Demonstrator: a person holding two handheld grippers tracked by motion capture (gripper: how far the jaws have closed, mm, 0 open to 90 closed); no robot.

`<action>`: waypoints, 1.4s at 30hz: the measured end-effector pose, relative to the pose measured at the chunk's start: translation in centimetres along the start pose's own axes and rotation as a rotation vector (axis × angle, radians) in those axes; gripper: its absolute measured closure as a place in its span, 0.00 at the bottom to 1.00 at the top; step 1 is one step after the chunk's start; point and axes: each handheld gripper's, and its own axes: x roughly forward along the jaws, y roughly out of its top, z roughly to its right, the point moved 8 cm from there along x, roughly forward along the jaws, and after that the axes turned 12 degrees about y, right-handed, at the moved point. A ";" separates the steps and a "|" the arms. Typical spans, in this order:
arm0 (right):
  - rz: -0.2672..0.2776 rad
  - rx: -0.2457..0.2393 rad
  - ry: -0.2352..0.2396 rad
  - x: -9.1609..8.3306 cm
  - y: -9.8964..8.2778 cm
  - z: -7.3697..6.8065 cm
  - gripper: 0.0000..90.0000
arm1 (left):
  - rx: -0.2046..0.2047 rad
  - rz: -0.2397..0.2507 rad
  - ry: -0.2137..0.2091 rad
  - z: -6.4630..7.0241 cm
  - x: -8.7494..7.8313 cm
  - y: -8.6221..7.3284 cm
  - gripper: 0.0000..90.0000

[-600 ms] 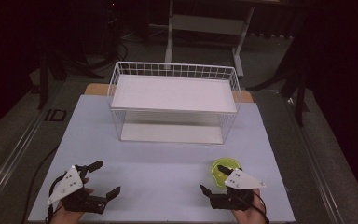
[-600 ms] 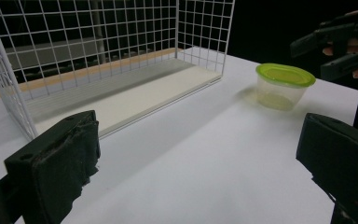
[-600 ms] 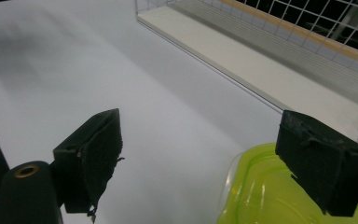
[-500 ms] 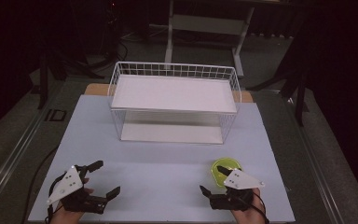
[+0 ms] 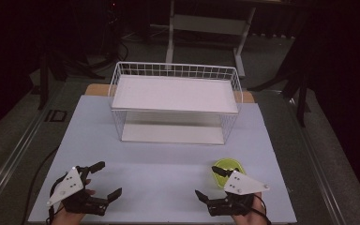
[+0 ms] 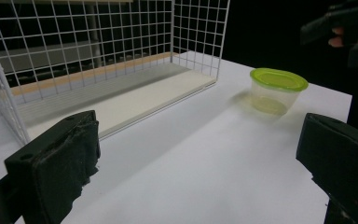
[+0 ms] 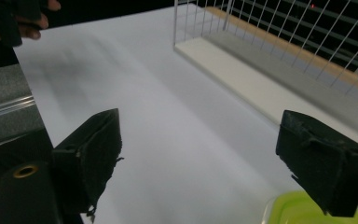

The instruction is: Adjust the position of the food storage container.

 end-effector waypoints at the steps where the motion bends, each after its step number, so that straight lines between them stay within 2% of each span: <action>1: -0.003 -0.012 -0.012 -0.1 0.3 0.1 0.15 | -0.002 0.003 -0.001 0.0 0.0 0.0 0.00; 5: 0.006 -0.020 -0.030 -0.5 1.2 1.0 0.14 | -0.005 0.007 -0.005 0.0 0.0 0.1 0.00; 7: 0.022 0.006 -0.021 -0.5 1.4 1.5 0.13 | -0.008 0.008 -0.008 0.0 0.0 0.1 0.00; 8: 0.028 0.001 -0.028 -0.5 1.6 1.8 0.13 | -0.008 0.009 -0.010 0.0 0.0 0.1 0.00; 10: 0.002 -0.009 -0.051 -0.4 1.5 2.5 0.13 | -0.010 0.011 -0.012 0.0 0.0 0.1 0.00; 13: 0.000 -0.005 -0.079 -0.2 1.4 3.6 0.13 | -0.010 0.009 -0.015 0.1 0.0 0.1 0.00; 14: 0.010 0.009 -0.088 -0.2 1.5 3.9 0.13 | -0.008 0.010 -0.016 0.2 0.1 0.1 0.00; 16: 0.015 0.016 -0.077 -0.2 1.4 4.1 0.13 | -0.006 0.010 -0.017 0.2 0.1 0.1 0.00; 17: 0.020 0.004 -0.092 -0.2 1.4 4.4 0.14 | -0.006 0.010 -0.017 0.2 0.1 0.1 0.00; 19: 0.031 0.020 -0.118 -0.2 1.3 5.4 0.15 | -0.011 0.015 -0.019 0.2 0.1 0.1 0.00; 23: 0.033 0.034 -0.136 -0.5 1.0 6.3 0.18 | -0.014 0.018 -0.021 0.2 0.1 0.1 0.00; 29: 0.022 0.076 -0.174 -2.0 -0.2 8.2 0.32 | -0.016 0.024 -0.026 0.2 0.1 0.2 0.00; 33: 0.024 0.100 -0.238 -3.2 -1.3 9.6 0.38 | -0.014 0.026 -0.025 0.2 0.0 0.2 0.00; 34: 0.023 0.108 -0.258 -3.6 -1.7 10.0 0.45 | -0.013 0.026 -0.025 0.2 0.0 0.3 0.00; 38: -0.001 0.123 -0.316 -4.6 -3.1 11.2 0.52 | -0.010 0.026 -0.024 0.2 0.0 0.3 0.00; 42: -0.021 0.147 -0.357 -5.6 -4.8 12.3 0.64 | -0.008 0.029 -0.025 0.2 0.0 0.3 0.00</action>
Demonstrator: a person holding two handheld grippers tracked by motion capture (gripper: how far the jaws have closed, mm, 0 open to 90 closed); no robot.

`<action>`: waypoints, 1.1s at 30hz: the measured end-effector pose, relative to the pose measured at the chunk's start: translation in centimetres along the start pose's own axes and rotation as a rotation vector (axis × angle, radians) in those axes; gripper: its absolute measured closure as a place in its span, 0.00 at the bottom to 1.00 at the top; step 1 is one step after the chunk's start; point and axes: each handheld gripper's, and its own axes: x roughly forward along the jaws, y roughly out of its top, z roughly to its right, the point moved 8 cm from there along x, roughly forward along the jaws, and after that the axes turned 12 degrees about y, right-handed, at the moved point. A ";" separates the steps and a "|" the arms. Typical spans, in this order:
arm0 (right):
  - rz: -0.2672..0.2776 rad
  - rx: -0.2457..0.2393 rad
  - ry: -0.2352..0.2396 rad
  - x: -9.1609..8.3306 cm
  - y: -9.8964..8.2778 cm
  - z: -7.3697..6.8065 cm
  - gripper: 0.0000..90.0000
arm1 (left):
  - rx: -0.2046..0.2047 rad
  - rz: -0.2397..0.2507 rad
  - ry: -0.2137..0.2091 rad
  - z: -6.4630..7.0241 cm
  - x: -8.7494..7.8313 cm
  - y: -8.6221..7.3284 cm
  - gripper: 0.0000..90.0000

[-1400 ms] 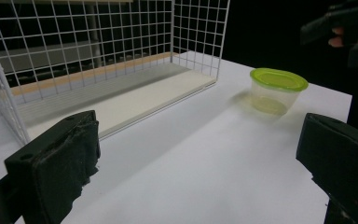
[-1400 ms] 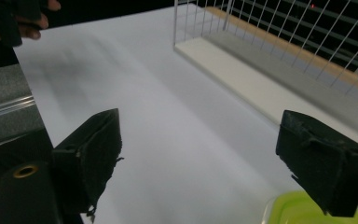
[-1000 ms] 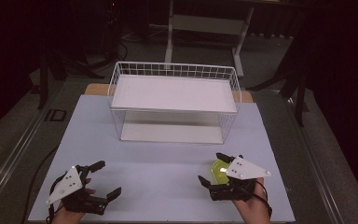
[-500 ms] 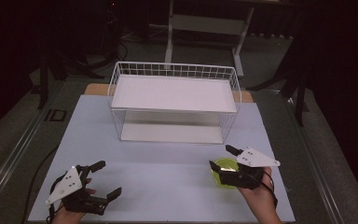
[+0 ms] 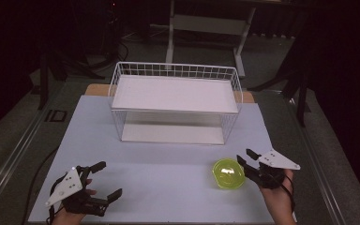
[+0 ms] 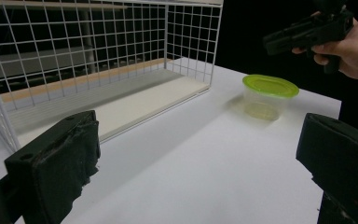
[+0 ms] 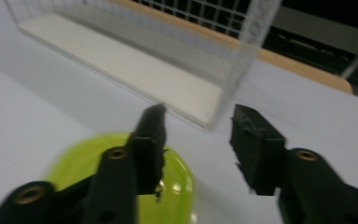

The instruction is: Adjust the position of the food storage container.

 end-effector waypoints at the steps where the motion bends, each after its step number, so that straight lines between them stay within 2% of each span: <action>1: -0.008 0.009 -0.005 -0.1 -0.4 0.4 0.66 | -0.003 0.001 -0.001 0.0 0.0 0.0 0.00; 5: -0.019 0.050 -0.035 -0.7 -1.9 1.7 0.73 | -0.004 0.001 0.000 0.0 0.0 0.0 0.00; 7: -0.047 0.044 -0.057 -0.9 -2.8 2.2 0.74 | -0.002 -0.001 0.000 0.0 0.0 0.0 0.00; 13: -0.103 0.081 -0.075 -1.1 -5.4 2.9 0.78 | 0.002 0.000 0.000 0.1 0.0 0.0 0.00; 18: -0.140 0.115 -0.053 -0.7 -7.3 2.8 0.82 | 0.006 0.000 -0.001 0.1 0.0 0.0 0.00; 20: -0.161 0.117 -0.050 -0.6 -7.9 2.6 0.91 | 0.003 0.000 -0.001 0.1 0.1 0.0 0.00; 22: -0.163 0.122 -0.043 -0.5 -8.1 2.5 0.93 | 0.003 -0.001 0.000 0.1 0.1 0.0 0.00; 23: -0.173 0.127 -0.037 -0.4 -8.4 2.3 1.00 | 0.003 0.000 -0.001 0.1 0.0 0.0 0.00; 26: -0.208 0.119 0.004 0.1 -9.2 1.2 1.00 | 0.005 0.001 0.000 0.1 0.0 0.1 0.00; 33: -0.221 0.135 0.060 0.9 -9.5 0.0 1.00 | 0.009 0.001 0.002 0.1 0.0 0.1 0.00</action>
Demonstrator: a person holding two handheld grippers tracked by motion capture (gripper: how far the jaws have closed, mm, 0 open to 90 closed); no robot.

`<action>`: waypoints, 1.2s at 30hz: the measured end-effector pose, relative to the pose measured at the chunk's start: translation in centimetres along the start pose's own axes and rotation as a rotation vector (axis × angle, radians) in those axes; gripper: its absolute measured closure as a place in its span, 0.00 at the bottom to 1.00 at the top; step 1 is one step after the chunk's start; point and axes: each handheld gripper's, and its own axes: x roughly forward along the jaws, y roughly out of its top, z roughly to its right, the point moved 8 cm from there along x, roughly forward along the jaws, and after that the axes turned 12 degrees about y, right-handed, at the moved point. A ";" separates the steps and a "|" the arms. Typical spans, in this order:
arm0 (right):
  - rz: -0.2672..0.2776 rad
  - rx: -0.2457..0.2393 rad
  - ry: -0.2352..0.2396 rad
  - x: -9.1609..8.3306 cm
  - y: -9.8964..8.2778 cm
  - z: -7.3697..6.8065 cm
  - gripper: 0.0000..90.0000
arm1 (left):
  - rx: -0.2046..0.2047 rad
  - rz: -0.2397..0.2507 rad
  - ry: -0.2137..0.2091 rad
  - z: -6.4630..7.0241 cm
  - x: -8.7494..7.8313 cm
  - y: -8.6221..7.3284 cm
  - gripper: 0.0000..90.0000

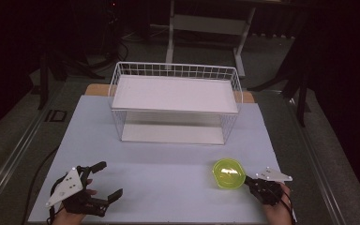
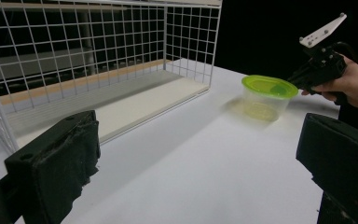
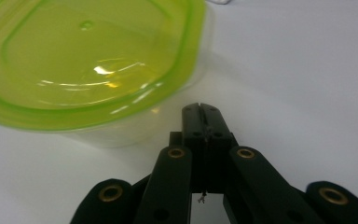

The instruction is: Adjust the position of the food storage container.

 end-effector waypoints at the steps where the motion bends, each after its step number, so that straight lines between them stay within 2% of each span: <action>1: -0.003 -0.001 0.007 0.1 0.0 -0.1 1.00 | 0.000 0.000 -0.001 0.0 0.0 0.0 0.00; 6: -0.009 -0.003 0.054 0.7 0.1 -1.0 1.00 | 0.001 -0.002 -0.001 0.0 0.0 0.0 0.00; 12: -0.036 -0.047 0.086 1.6 0.6 -2.2 1.00 | 0.000 -0.002 0.000 0.0 0.0 0.0 0.00; 22: -0.053 -0.077 0.153 4.0 2.7 -4.0 1.00 | 0.004 -0.005 -0.003 0.1 0.1 -0.1 0.00; 26: -0.055 -0.084 0.171 4.7 3.3 -4.6 1.00 | 0.005 -0.005 -0.004 0.1 0.1 -0.1 0.00; 30: -0.070 -0.111 0.178 5.6 4.0 -5.2 1.00 | 0.006 -0.006 -0.005 0.1 0.0 -0.1 0.00; 36: -0.069 -0.115 0.220 7.0 5.0 -6.5 1.00 | 0.012 -0.008 -0.005 0.2 0.1 -0.1 0.00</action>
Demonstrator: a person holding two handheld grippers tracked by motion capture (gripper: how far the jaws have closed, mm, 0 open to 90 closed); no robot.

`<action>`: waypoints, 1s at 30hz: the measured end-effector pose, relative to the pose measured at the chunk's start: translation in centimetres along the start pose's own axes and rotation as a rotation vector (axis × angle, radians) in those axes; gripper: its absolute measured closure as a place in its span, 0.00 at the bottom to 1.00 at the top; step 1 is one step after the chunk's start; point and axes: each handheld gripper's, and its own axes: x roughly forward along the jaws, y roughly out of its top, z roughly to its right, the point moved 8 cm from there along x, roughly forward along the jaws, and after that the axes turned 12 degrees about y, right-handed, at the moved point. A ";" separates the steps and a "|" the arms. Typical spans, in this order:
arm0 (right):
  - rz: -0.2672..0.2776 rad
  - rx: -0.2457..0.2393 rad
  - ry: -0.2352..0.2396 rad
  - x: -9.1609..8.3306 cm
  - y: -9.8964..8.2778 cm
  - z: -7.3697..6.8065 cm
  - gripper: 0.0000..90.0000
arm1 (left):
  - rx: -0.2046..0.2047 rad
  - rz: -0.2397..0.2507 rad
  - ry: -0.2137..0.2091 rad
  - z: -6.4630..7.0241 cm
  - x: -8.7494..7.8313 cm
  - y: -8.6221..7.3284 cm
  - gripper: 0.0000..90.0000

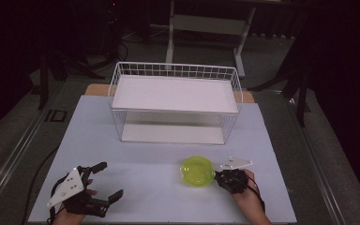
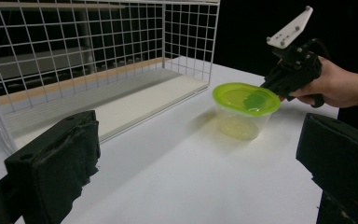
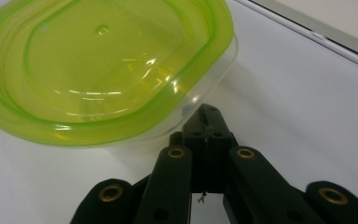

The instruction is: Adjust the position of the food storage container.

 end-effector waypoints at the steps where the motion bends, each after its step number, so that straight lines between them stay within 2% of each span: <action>1: -0.003 -0.010 0.004 0.3 0.2 -0.2 1.00 | 0.001 0.000 0.000 0.0 0.0 0.0 0.00; 10: -0.014 -0.031 0.047 2.1 1.4 -1.5 1.00 | 0.005 -0.002 -0.002 0.0 0.0 0.0 0.00; 30: -0.026 -0.069 0.110 4.9 3.2 -3.9 1.00 | 0.007 -0.001 -0.006 0.1 -0.1 0.0 0.00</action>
